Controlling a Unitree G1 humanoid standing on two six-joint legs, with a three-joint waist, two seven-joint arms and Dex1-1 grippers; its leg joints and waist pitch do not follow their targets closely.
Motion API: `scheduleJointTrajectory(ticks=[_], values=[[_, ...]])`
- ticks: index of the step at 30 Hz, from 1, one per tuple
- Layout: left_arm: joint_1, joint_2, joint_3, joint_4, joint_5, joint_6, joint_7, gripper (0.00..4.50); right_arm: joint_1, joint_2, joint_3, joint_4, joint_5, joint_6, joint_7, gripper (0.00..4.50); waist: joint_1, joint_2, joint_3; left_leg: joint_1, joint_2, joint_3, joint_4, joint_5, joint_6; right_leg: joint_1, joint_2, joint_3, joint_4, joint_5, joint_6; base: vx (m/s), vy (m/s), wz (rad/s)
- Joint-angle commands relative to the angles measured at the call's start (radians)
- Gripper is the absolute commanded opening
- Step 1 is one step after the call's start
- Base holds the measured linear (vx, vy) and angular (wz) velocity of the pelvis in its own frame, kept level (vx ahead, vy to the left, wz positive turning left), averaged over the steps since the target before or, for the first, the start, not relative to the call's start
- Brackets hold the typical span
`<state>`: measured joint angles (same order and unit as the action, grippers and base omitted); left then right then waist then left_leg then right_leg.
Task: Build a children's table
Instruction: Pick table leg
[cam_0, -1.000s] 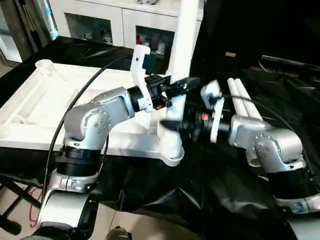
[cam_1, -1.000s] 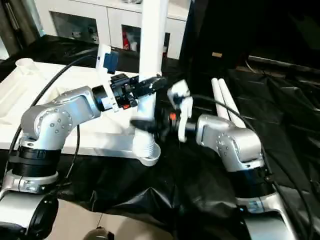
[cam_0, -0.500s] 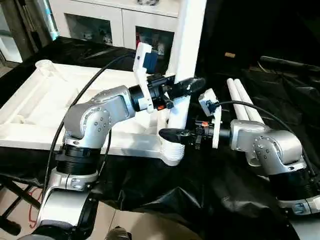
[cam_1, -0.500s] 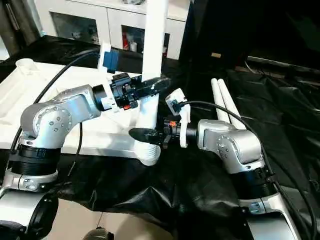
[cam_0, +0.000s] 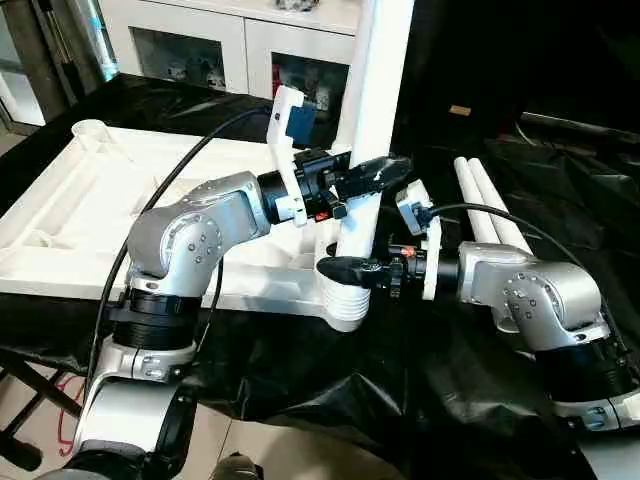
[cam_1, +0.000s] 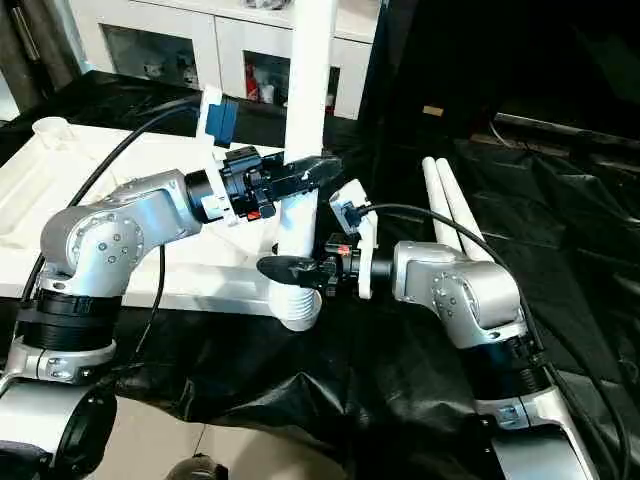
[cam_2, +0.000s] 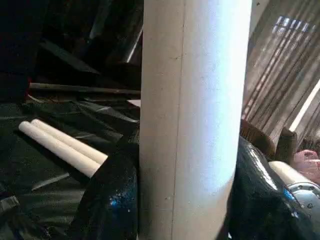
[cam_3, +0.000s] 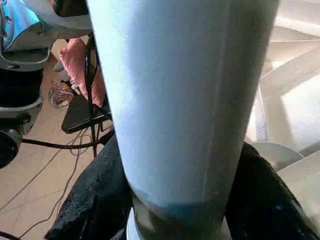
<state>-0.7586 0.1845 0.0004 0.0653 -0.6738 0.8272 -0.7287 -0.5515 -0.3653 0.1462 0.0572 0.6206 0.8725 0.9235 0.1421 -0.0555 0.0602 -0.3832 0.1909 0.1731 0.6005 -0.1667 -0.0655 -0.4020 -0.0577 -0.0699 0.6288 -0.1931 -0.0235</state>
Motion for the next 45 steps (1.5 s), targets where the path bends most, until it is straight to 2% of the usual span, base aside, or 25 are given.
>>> scheduleJointTrajectory(ticks=[1,4,7,10,12,14,17,18,19,20,21,22,23,24,25,27,28,31,32,34,36,37,40,44,45], values=[[-0.018,-0.006,-0.008,-0.014,-0.017,0.000,-0.018,1.85,0.014,-0.011,-0.017,0.016,-0.011,0.014,-0.018,2.01,-0.002,-0.001,-0.076,0.016,0.037,-0.009,-0.060,-0.094,-0.012,0.062,-0.083,0.052,-0.069,-0.115,-0.145,0.000,0.000,0.00],[-0.001,0.005,-0.032,-0.036,0.014,-0.027,-0.024,1.85,0.024,-0.008,-0.022,0.007,-0.008,0.008,-0.023,1.98,-0.002,-0.001,-0.075,0.017,0.038,-0.009,-0.062,-0.103,-0.014,0.061,-0.084,0.052,-0.071,-0.130,-0.139,0.000,0.000,0.00],[-0.004,-0.019,-0.001,-0.021,-0.008,-0.026,-0.006,2.54,0.032,0.000,-0.026,0.003,-0.006,0.006,-0.032,1.98,-0.002,-0.001,-0.076,0.016,0.038,-0.009,-0.061,-0.104,-0.016,0.062,-0.084,0.052,-0.071,-0.129,-0.142,0.000,0.000,0.00],[-0.005,-0.044,0.033,-0.022,-0.006,-0.087,0.015,2.62,0.038,0.013,-0.037,-0.001,-0.001,-0.001,-0.041,1.97,-0.001,-0.004,-0.075,0.014,0.037,-0.008,-0.060,-0.104,-0.013,0.063,-0.086,0.053,-0.073,-0.127,-0.146,0.000,0.000,0.00],[-0.006,-0.055,0.048,-0.019,-0.003,-0.120,0.023,2.95,0.040,0.021,-0.045,0.001,0.003,-0.006,-0.046,1.95,0.000,-0.004,-0.076,0.015,0.037,-0.010,-0.060,-0.103,-0.011,0.063,-0.086,0.051,-0.073,-0.127,-0.145,0.000,0.000,0.00],[-0.004,-0.078,0.100,-0.015,-0.027,-0.162,0.049,2.97,0.045,0.049,-0.071,0.001,0.015,-0.025,-0.067,1.94,-0.001,-0.005,-0.076,0.014,0.038,-0.010,-0.060,-0.105,-0.011,0.062,-0.086,0.051,-0.072,-0.127,-0.144,0.000,0.000,0.00],[0.003,-0.111,0.204,0.002,-0.126,-0.160,0.083,2.97,0.048,0.096,-0.124,0.006,0.044,-0.046,-0.111,1.92,-0.002,-0.004,-0.077,0.013,0.036,-0.009,-0.059,-0.107,-0.015,0.062,-0.086,0.050,-0.069,-0.121,-0.162,0.000,0.000,0.00],[0.006,-0.115,0.226,0.009,-0.144,-0.161,0.088,2.97,0.049,0.104,-0.133,0.007,0.047,-0.051,-0.120,1.92,-0.002,0.000,-0.076,0.016,0.036,-0.009,-0.059,-0.117,-0.015,0.059,-0.085,0.050,-0.072,-0.124,-0.165,0.000,0.000,0.00],[0.006,-0.114,0.228,0.009,-0.144,-0.162,0.088,2.97,0.049,0.104,-0.133,0.007,0.047,-0.052,-0.121,1.92,-0.002,0.000,-0.076,0.016,0.036,-0.009,-0.059,-0.117,-0.015,0.059,-0.085,0.050,-0.072,-0.124,-0.165,0.000,0.000,0.00],[0.013,-0.108,0.237,0.015,-0.138,-0.173,0.085,2.97,0.052,0.109,-0.139,0.007,0.041,-0.064,-0.134,1.92,-0.004,0.007,-0.076,0.018,0.038,-0.010,-0.061,-0.120,-0.016,0.059,-0.082,0.050,-0.072,-0.120,-0.157,0.000,0.000,0.00],[0.032,-0.073,0.222,0.025,-0.088,-0.191,0.064,2.97,0.055,0.112,-0.149,0.013,0.014,-0.092,-0.170,1.91,-0.004,0.007,-0.075,0.018,0.037,-0.011,-0.063,-0.124,-0.019,0.058,-0.082,0.051,-0.074,-0.130,-0.141,0.000,0.000,0.00],[0.032,-0.073,0.222,0.025,-0.088,-0.191,0.064,2.97,0.055,0.112,-0.149,0.013,0.014,-0.092,-0.170,1.91,-0.005,0.007,-0.075,0.019,0.037,-0.011,-0.064,-0.128,-0.023,0.058,-0.081,0.051,-0.074,-0.137,-0.133,0.000,0.000,0.00],[0.038,-0.055,0.206,0.028,-0.062,-0.198,0.054,2.97,0.056,0.108,-0.143,0.015,-0.005,-0.106,-0.180,1.91,-0.006,0.008,-0.076,0.020,0.036,-0.010,-0.064,-0.127,-0.027,0.059,-0.081,0.051,-0.074,-0.143,-0.125,0.000,0.000,0.00],[0.060,0.001,0.136,0.033,0.034,-0.243,0.020,2.97,0.058,0.100,-0.132,0.027,-0.049,-0.138,-0.208,1.91,-0.003,0.004,-0.075,0.019,0.038,-0.013,-0.066,-0.124,-0.026,0.057,-0.082,0.051,-0.080,-0.156,-0.110,0.000,0.000,0.00],[0.063,0.008,0.127,0.032,0.045,-0.249,0.014,2.97,0.058,0.100,-0.131,0.029,-0.054,-0.142,-0.212,1.91,-0.007,0.007,-0.074,0.022,0.038,-0.011,-0.069,-0.130,-0.036,0.054,-0.079,0.053,-0.076,-0.170,-0.091,0.000,0.000,0.00],[0.114,0.115,-0.006,0.031,0.191,-0.334,-0.079,2.97,0.059,0.099,-0.123,0.060,-0.117,-0.199,-0.268,1.91,-0.002,0.006,-0.075,0.023,0.041,-0.016,-0.072,-0.121,-0.040,0.052,-0.084,0.052,-0.078,-0.177,-0.076,0.000,0.000,0.00],[0.114,0.115,-0.006,0.031,0.191,-0.334,-0.079,2.97,0.059,0.099,-0.123,0.060,-0.117,-0.199,-0.268,1.91,-0.007,0.008,-0.075,0.022,0.040,-0.014,-0.072,-0.123,-0.046,0.052,-0.081,0.054,-0.073,-0.175,-0.073,0.000,0.000,0.00],[0.184,0.271,-0.183,0.052,0.347,-0.458,-0.240,2.97,0.063,0.110,-0.118,0.092,-0.190,-0.262,-0.340,1.91,-0.012,0.012,-0.075,0.024,0.039,-0.011,-0.073,-0.125,-0.059,0.049,-0.081,0.055,-0.067,-0.141,-0.096,0.000,0.000,0.00],[0.184,0.271,-0.183,0.052,0.347,-0.458,-0.240,2.97,0.063,0.110,-0.118,0.092,-0.190,-0.262,-0.340,1.91,-0.009,0.013,-0.074,0.028,0.039,-0.012,-0.073,-0.131,-0.058,0.047,-0.082,0.054,-0.072,-0.148,-0.093,0.000,0.000,0.00],[0.207,0.349,-0.275,0.099,0.421,-0.523,-0.338,2.97,0.067,0.113,-0.113,0.092,-0.202,-0.268,-0.364,1.91,-0.015,0.016,-0.074,0.027,0.038,-0.011,-0.075,-0.148,-0.064,0.049,-0.081,0.056,-0.069,-0.145,-0.100,0.000,0.000,0.00],[0.212,0.371,-0.302,0.127,0.449,-0.560,-0.382,2.97,0.069,0.112,-0.111,0.091,-0.206,-0.271,-0.366,1.91,-0.015,0.021,-0.073,0.030,0.039,-0.011,-0.076,-0.165,-0.067,0.046,-0.083,0.056,-0.072,-0.155,-0.106,0.000,0.000,0.00],[0.213,0.385,-0.321,0.153,0.471,-0.586,-0.418,2.97,0.071,0.112,-0.110,0.089,-0.210,-0.271,-0.365,1.91,-0.018,0.031,-0.074,0.030,0.040,-0.012,-0.076,-0.177,-0.076,0.047,-0.083,0.056,-0.067,-0.150,-0.113,0.000,0.000,0.00],[0.202,0.391,-0.343,0.213,0.500,-0.633,-0.457,2.97,0.078,0.106,-0.112,0.078,-0.208,-0.265,-0.360,1.91,-0.020,0.024,-0.073,0.029,0.039,-0.011,-0.077,-0.192,-0.076,0.050,-0.085,0.057,-0.068,-0.150,-0.123,0.000,0.000,0.00],[0.150,0.380,-0.395,0.403,0.586,-0.807,-0.486,2.57,0.095,0.097,-0.115,0.074,-0.217,-0.267,-0.346,1.91,-0.021,0.020,-0.074,0.030,0.039,-0.011,-0.077,-0.198,-0.069,0.049,-0.086,0.057,-0.073,-0.158,-0.125,0.000,0.000,0.00],[0.138,0.371,-0.402,0.446,0.603,-0.860,-0.474,2.48,0.096,0.100,-0.119,0.077,-0.214,-0.268,-0.348,1.91,-0.023,0.021,-0.076,0.027,0.039,-0.013,-0.076,-0.191,-0.068,0.054,-0.089,0.058,-0.070,-0.146,-0.127,0.000,0.000,0.00]])
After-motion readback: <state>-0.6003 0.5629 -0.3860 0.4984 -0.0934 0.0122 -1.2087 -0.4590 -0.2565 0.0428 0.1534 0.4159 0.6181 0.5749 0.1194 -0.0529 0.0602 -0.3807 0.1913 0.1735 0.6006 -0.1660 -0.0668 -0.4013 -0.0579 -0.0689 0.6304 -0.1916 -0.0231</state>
